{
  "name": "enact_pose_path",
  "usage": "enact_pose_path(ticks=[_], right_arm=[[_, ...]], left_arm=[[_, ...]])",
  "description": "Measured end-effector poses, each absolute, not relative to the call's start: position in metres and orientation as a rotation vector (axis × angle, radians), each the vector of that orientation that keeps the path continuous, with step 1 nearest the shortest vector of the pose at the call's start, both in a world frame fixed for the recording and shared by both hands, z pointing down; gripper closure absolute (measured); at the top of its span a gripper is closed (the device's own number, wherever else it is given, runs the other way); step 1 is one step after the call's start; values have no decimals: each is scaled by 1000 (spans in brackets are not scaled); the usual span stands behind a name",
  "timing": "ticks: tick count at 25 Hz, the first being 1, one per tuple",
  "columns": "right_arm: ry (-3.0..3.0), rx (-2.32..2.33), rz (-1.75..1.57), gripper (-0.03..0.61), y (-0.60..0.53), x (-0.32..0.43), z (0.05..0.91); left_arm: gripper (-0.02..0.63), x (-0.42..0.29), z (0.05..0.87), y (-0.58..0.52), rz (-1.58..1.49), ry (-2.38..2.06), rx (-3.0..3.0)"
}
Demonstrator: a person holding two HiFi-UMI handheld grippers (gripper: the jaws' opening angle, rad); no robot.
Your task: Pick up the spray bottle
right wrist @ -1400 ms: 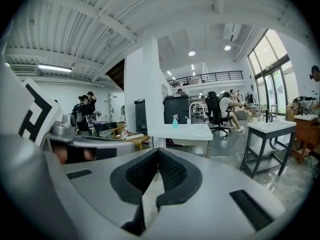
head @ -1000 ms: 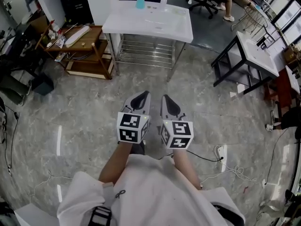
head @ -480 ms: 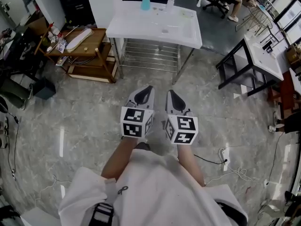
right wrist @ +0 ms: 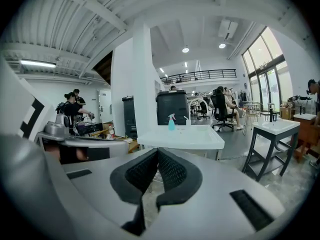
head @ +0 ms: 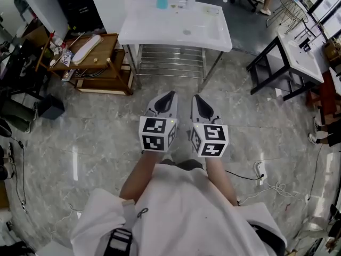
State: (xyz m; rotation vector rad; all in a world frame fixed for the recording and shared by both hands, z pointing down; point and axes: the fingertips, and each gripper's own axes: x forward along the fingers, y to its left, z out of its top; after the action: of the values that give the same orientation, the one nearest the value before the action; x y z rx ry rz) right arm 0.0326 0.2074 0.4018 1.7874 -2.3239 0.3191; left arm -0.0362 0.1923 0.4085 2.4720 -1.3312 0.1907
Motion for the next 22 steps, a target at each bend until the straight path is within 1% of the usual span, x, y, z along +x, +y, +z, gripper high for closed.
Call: enact_pose_path(ticks=[18, 22], right_arm=[[-2318, 1793, 302, 551, 172, 31, 404], [-2334, 1795, 307, 551, 165, 31, 408]], left_arm=[[580, -36, 417, 159, 228, -1308, 2474], [580, -36, 417, 153, 194, -1327, 2470]])
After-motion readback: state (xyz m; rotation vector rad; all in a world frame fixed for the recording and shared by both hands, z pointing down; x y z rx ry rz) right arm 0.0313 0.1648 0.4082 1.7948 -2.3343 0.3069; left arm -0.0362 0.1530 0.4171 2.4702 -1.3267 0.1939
